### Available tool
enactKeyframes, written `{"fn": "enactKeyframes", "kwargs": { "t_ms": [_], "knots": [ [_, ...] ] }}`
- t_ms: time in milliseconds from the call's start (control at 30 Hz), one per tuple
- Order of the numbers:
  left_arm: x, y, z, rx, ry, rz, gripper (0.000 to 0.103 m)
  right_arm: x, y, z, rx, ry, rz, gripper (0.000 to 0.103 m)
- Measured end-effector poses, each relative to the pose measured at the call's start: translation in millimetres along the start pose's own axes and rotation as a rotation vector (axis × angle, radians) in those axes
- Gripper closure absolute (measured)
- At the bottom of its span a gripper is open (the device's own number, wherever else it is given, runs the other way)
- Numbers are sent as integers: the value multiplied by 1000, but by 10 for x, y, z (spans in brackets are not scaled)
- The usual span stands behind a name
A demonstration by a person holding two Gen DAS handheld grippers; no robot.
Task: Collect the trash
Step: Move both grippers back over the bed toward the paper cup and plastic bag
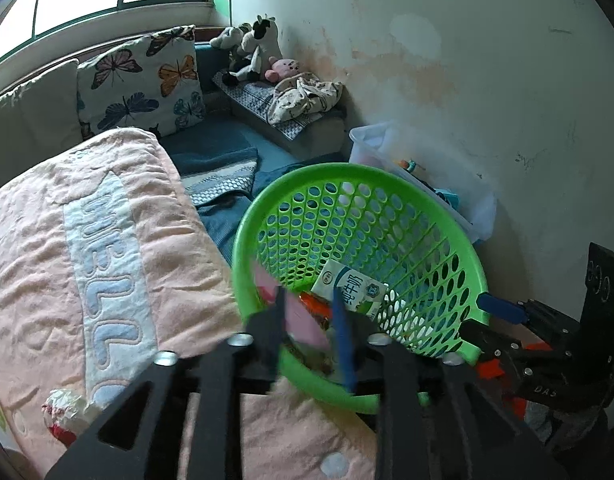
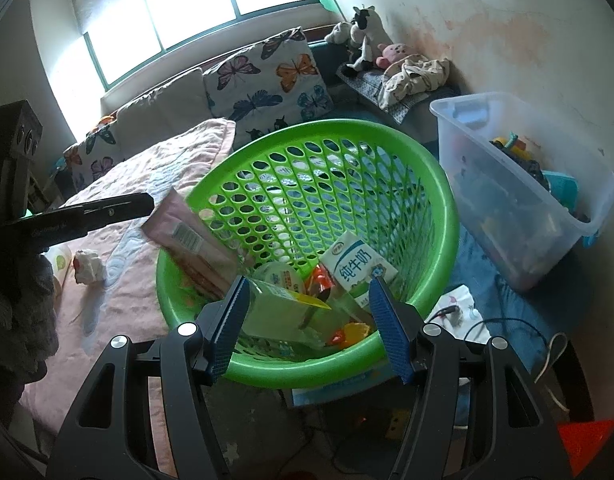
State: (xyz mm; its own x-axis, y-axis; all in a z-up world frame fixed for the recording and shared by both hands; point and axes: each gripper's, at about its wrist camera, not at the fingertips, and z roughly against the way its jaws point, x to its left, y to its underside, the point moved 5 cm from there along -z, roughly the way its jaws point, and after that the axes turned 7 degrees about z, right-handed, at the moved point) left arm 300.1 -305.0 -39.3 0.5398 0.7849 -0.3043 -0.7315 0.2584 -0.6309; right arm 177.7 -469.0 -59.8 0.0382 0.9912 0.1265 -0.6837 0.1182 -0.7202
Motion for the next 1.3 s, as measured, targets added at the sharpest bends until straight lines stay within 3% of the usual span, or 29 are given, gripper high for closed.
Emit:
{"fn": "enactKeyframes", "kwargs": {
  "t_ms": [67,267,467,733,800,900,1300],
  "knots": [
    [-8,16,49,-10,6,0,62,23,0,26,-4,-2,2,40],
    [13,52,235,-38,4,1,59,127,-14,79,-12,-9,18,39],
    [169,152,511,-73,-24,23,48,283,-40,126,-19,-25,41,35],
    [600,365,944,-132,-133,76,42,655,-95,78,-17,-82,90,29],
    [727,415,1055,-147,-157,97,35,781,-118,40,-14,-97,110,28],
    [902,482,1205,-167,-193,122,33,956,-139,-9,-9,-126,133,27],
    [1750,800,1869,-245,-333,296,23,1831,-195,-297,25,-244,234,24]
  ]
}}
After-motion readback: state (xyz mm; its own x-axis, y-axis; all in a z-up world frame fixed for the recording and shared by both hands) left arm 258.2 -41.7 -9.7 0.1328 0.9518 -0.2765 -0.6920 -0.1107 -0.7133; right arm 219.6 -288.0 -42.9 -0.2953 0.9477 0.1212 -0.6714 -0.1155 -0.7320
